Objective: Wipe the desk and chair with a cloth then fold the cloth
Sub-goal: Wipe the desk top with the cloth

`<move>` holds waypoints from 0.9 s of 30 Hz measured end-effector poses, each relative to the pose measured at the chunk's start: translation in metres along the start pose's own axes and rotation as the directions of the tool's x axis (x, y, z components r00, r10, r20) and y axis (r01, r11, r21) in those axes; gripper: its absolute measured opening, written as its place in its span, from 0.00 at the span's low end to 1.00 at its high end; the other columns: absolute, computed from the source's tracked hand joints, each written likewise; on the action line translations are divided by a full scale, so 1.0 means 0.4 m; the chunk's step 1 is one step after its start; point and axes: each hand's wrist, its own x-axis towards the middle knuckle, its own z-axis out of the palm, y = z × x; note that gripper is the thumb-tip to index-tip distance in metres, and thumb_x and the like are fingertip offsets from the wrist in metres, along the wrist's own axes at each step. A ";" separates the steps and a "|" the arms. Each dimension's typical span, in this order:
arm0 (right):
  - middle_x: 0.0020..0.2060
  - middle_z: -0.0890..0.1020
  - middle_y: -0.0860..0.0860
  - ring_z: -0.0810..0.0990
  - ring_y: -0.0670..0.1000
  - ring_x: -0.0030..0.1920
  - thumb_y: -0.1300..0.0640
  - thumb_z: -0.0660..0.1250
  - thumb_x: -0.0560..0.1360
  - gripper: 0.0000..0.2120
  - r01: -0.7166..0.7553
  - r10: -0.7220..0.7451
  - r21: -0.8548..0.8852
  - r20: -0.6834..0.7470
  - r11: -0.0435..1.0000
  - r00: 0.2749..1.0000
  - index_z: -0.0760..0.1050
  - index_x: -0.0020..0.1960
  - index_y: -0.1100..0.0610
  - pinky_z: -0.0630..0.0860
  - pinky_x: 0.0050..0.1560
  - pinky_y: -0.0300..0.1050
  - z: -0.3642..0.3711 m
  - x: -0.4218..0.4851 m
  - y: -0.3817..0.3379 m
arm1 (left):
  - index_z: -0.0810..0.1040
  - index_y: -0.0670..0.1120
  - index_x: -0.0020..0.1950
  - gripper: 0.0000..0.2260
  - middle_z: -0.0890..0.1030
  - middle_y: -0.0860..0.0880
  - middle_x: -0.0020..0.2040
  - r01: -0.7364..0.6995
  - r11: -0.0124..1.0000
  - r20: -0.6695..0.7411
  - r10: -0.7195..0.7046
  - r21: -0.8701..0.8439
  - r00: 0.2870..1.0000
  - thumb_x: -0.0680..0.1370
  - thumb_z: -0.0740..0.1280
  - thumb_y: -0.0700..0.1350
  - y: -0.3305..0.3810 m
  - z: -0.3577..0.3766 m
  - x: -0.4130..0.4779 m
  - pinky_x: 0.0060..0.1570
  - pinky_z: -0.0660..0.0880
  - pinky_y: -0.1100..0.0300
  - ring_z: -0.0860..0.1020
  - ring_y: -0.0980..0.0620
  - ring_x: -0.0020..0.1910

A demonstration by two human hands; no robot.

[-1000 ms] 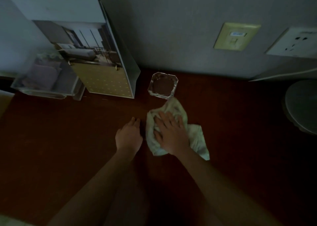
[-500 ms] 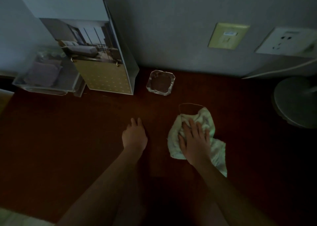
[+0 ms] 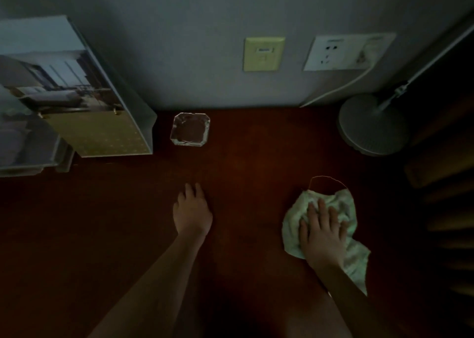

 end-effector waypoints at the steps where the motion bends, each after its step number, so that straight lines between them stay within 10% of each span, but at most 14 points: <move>1: 0.76 0.56 0.52 0.55 0.59 0.75 0.39 0.38 0.76 0.32 -0.002 0.002 -0.006 0.006 1.000 1.000 0.55 0.76 0.50 0.50 0.71 0.64 0.000 0.005 -0.001 | 0.51 0.45 0.78 0.25 0.53 0.42 0.77 -0.064 0.998 -0.009 0.064 0.001 0.998 0.81 0.52 0.45 0.029 0.002 0.004 0.71 0.59 0.49 0.56 0.43 0.75; 11: 0.77 0.42 0.49 0.41 0.55 0.76 0.38 0.27 0.72 0.35 0.113 -0.108 -0.072 0.066 0.991 0.992 0.41 0.77 0.47 0.38 0.72 0.61 -0.056 0.220 -0.058 | 0.56 0.44 0.77 0.23 0.59 0.44 0.76 -0.269 0.961 -0.092 0.274 0.063 0.957 0.81 0.54 0.43 0.178 -0.013 0.064 0.70 0.59 0.53 0.59 0.47 0.74; 19: 0.77 0.47 0.49 0.46 0.55 0.76 0.43 0.43 0.81 0.27 0.294 -0.292 -0.041 0.044 0.955 0.955 0.45 0.78 0.47 0.43 0.72 0.62 -0.106 0.523 -0.216 | 0.78 0.39 0.62 0.27 0.80 0.40 0.59 -0.386 0.906 -0.106 0.407 0.175 0.907 0.64 0.76 0.38 0.133 0.003 0.086 0.50 0.78 0.50 0.81 0.44 0.54; 27: 0.75 0.60 0.52 0.59 0.60 0.74 0.40 0.39 0.76 0.32 0.463 -0.462 -0.073 0.039 0.883 0.886 0.59 0.75 0.50 0.51 0.70 0.65 -0.096 0.524 -0.229 | 0.80 0.37 0.57 0.24 0.82 0.38 0.52 -0.356 0.920 -0.115 0.376 0.164 0.919 0.61 0.77 0.35 0.153 0.004 0.093 0.44 0.80 0.50 0.82 0.42 0.49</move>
